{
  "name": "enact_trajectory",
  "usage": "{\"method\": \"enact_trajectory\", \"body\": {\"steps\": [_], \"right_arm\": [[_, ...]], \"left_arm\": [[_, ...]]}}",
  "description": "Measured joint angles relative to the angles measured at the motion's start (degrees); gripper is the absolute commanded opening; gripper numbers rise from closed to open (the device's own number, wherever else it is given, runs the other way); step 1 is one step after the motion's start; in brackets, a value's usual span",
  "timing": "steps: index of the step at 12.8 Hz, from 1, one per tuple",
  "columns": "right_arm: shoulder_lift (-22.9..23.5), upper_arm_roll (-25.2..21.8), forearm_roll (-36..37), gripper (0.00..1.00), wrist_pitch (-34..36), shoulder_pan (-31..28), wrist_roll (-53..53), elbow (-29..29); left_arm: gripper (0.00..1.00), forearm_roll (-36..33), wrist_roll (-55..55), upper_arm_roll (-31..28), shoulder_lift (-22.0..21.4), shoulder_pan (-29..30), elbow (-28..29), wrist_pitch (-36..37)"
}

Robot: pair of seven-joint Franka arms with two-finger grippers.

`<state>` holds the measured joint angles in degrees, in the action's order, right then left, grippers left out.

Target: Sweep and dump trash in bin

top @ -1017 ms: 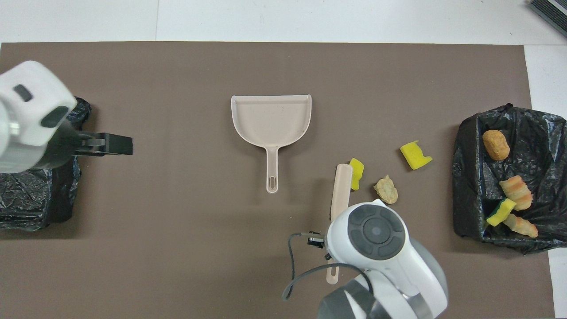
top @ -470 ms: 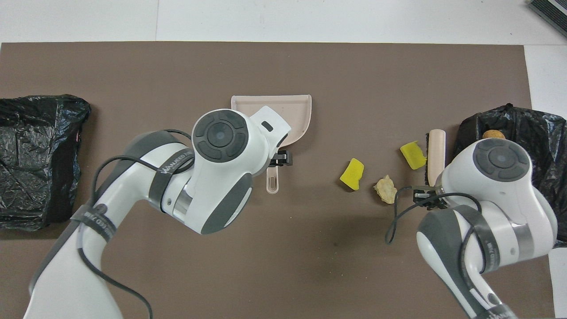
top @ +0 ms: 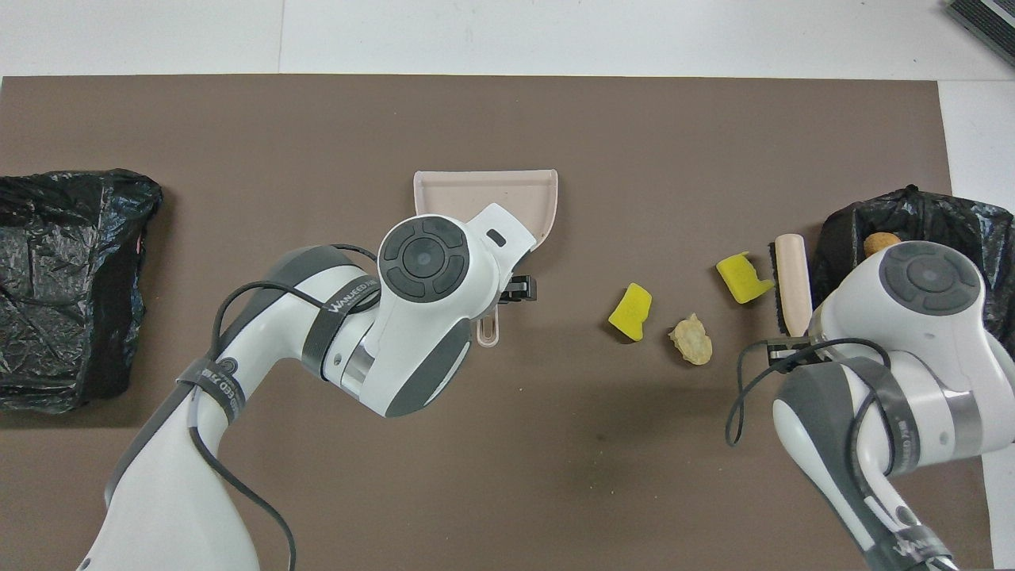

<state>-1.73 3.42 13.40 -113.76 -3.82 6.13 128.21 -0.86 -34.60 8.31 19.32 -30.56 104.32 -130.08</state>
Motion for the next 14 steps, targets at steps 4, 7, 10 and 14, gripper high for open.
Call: {"method": "enact_trajectory", "body": {"steps": [4,7,10,14], "right_arm": [[0.6,1.0,0.1,0.0,0.0,2.3,0.0,0.5],[0.3,1.3,-2.9,0.0,0.0,5.8,-0.1,1.5],[0.0,1.3,-7.8,0.0,0.0,6.3,-2.4,1.8],[-0.2,1.3,-11.4,0.0,0.0,7.5,-10.1,1.9]], "left_arm": [[0.56,-0.7,0.0,0.0,0.5,-0.6,0.1,-0.5],[0.34,-0.8,0.0,0.0,0.8,-0.9,0.2,-0.5],[0.0,-2.2,0.0,-0.1,0.8,-0.9,-0.3,0.2],[0.0,-8.0,2.5,-0.9,0.6,-0.6,-1.3,1.6]]}}
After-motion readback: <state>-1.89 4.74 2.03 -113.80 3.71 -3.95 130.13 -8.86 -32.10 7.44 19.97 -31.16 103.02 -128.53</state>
